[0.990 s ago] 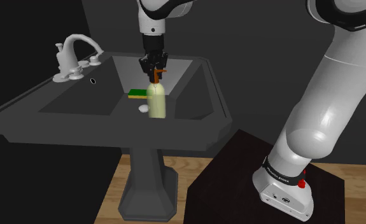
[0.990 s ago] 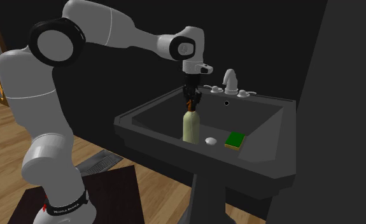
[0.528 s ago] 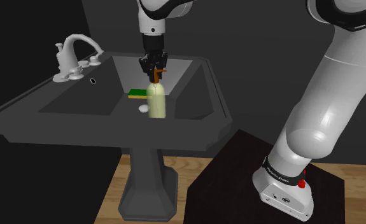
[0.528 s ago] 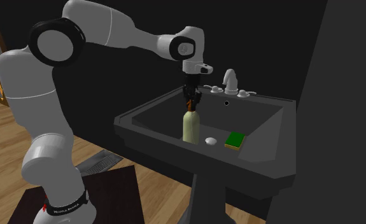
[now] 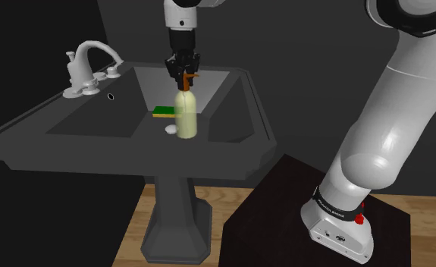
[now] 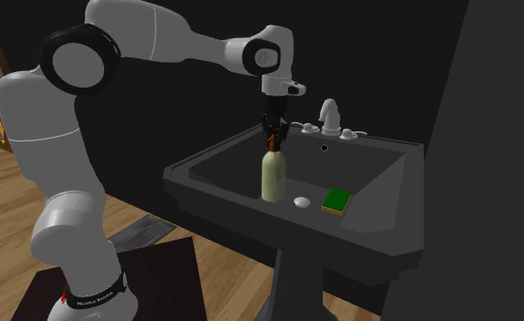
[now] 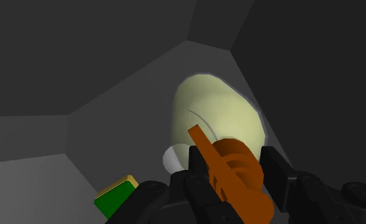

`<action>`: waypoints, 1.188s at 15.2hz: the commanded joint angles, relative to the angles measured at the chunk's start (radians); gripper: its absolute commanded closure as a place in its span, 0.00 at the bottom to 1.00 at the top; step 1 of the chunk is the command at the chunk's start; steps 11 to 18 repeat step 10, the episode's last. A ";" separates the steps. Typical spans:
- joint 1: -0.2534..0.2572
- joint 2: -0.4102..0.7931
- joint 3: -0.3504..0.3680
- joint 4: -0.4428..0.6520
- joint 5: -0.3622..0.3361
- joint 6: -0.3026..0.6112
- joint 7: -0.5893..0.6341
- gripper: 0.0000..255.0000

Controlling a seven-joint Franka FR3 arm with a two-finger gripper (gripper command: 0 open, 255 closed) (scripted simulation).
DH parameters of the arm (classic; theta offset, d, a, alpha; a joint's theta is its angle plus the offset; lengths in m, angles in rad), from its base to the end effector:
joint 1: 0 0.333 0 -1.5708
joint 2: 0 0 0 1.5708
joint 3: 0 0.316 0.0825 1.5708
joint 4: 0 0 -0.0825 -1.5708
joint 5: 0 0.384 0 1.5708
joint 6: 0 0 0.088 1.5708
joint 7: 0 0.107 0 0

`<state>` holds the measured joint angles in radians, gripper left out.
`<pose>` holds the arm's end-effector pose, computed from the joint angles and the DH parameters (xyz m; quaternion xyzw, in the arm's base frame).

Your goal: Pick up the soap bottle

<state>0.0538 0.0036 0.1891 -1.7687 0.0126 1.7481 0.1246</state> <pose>0.5450 0.1361 0.5436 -0.9982 -0.0579 0.0131 0.0042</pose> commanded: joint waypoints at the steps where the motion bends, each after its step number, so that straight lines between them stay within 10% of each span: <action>1: 0.001 -0.002 0.001 0.028 0.000 -0.030 0.002 1.00; 18: 0.001 0.009 0.001 0.138 -0.002 -0.129 0.004 1.00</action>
